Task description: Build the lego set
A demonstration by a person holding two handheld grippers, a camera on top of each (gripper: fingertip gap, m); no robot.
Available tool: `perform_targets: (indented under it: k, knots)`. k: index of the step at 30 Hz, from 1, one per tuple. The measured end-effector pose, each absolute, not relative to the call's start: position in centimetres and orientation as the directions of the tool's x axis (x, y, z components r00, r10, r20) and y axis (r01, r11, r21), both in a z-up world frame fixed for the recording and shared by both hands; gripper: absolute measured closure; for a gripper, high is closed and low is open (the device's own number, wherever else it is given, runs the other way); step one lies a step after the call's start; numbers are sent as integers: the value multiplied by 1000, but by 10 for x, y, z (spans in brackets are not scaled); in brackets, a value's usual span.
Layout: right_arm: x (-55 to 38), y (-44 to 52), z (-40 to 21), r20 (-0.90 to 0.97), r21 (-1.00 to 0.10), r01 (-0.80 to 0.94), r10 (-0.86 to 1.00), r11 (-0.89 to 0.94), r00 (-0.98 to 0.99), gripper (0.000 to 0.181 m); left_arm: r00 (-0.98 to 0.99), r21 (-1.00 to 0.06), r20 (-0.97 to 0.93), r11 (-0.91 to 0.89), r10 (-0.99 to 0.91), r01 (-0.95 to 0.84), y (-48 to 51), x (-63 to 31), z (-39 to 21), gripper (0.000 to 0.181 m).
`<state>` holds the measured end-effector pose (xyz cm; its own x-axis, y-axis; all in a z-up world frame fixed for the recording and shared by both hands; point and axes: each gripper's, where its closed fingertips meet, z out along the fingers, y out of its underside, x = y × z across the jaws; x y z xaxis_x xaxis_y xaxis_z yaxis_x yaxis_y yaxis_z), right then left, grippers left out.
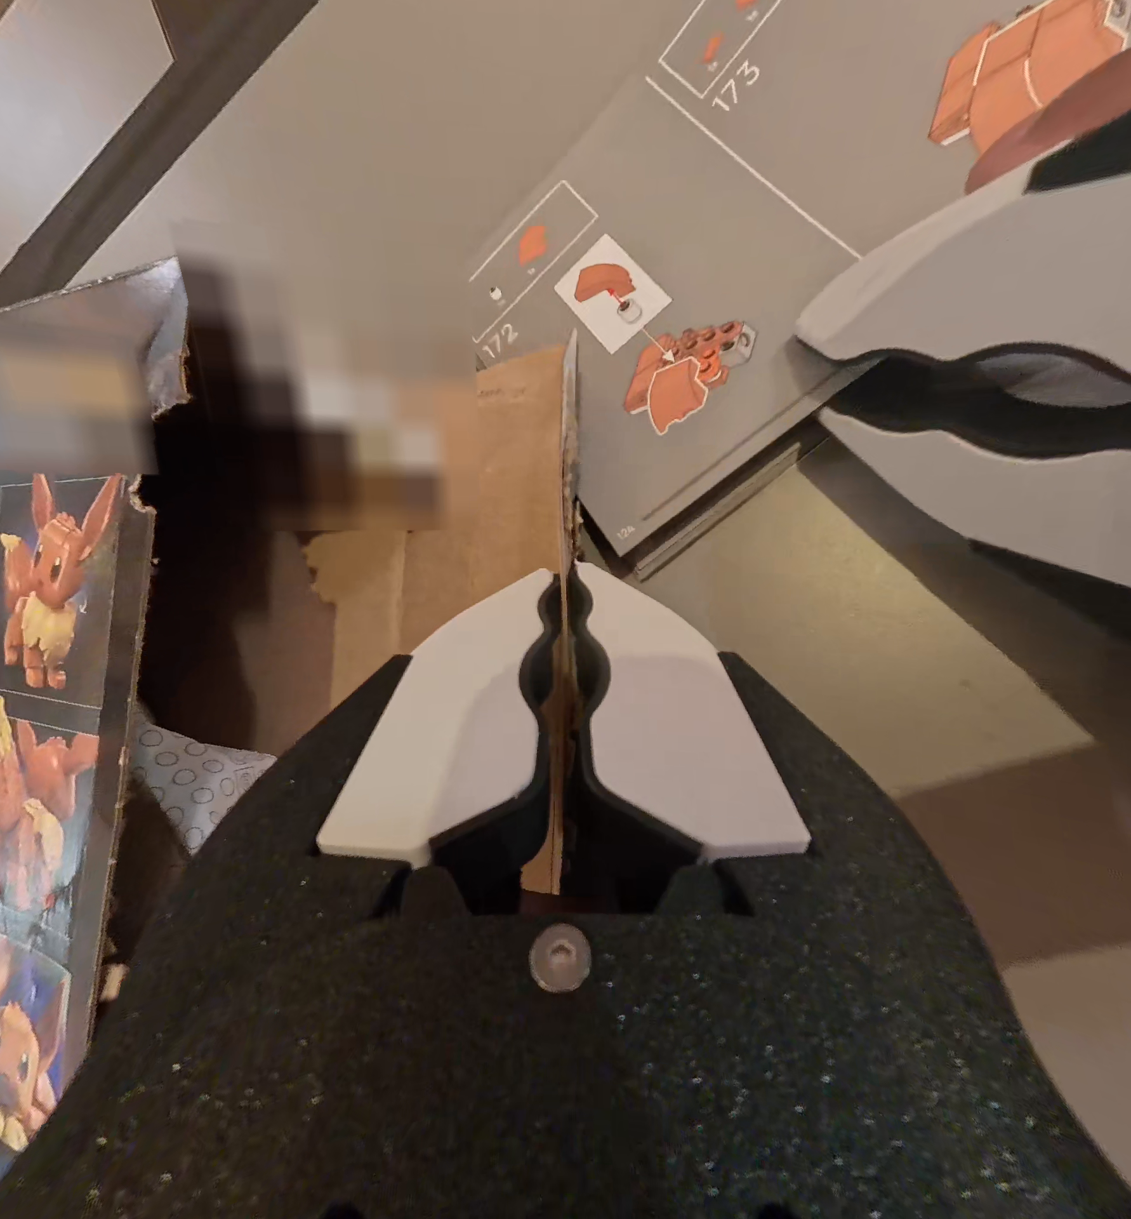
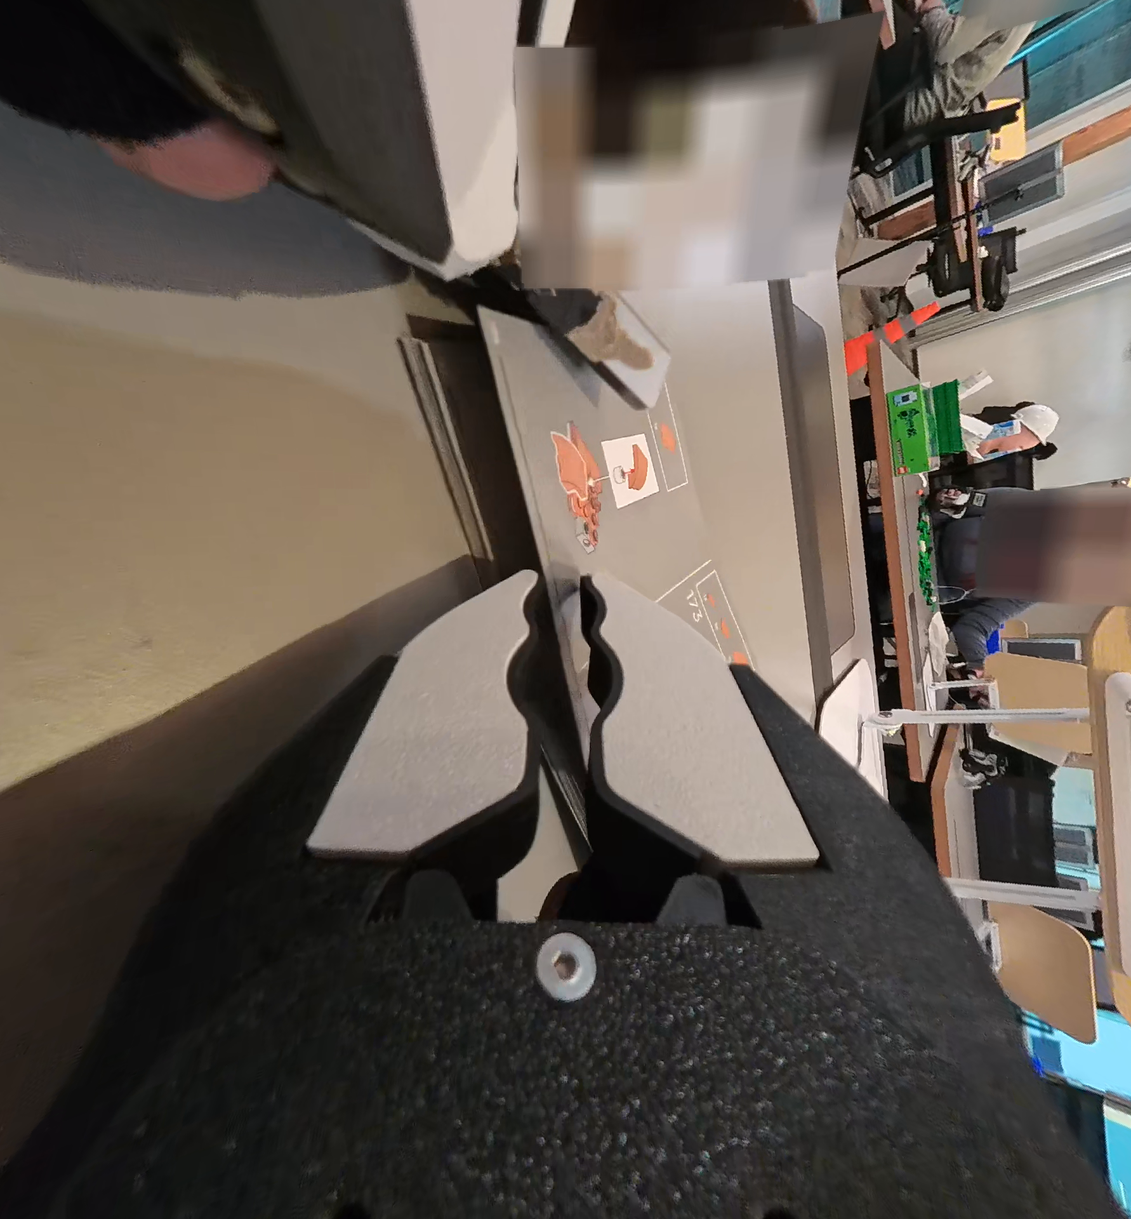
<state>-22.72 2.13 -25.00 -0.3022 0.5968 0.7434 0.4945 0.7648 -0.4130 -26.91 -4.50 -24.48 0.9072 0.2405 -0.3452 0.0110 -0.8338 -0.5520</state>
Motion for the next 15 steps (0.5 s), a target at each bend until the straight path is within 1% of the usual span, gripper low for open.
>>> perform_targets:
  k: [3, 6, 8, 10, 13, 15]
  knots:
    - [-226, 12, -249, 721, -433, 476, 611, 766, -327, 167, 919, -535, -325, -845, 222, 15, -46, -267, -252, 179]
    - [-219, -1, -246, 680, -467, 469, 644, 750, -352, 153, 929, -530, -305, -848, 210, 18, -46, -264, -257, 175]
    - [-211, -9, -241, 655, -493, 460, 663, 739, -363, 147, 935, -548, -286, -836, 208, 18, -44, -262, -256, 170]
    - [-197, -18, -235, 620, -524, 449, 686, 724, -381, 141, 944, -598, -254, -801, 210, 18, -39, -258, -249, 161]
    - [-165, -31, -220, 551, -595, 417, 727, 687, -410, 135, 969, -714, -179, -700, 168, -10, -24, -243, -228, 149]
    - [-137, -32, -205, 511, -645, 389, 750, 658, -420, 134, 987, -802, -122, -596, 109, -33, -11, -225, -209, 147]
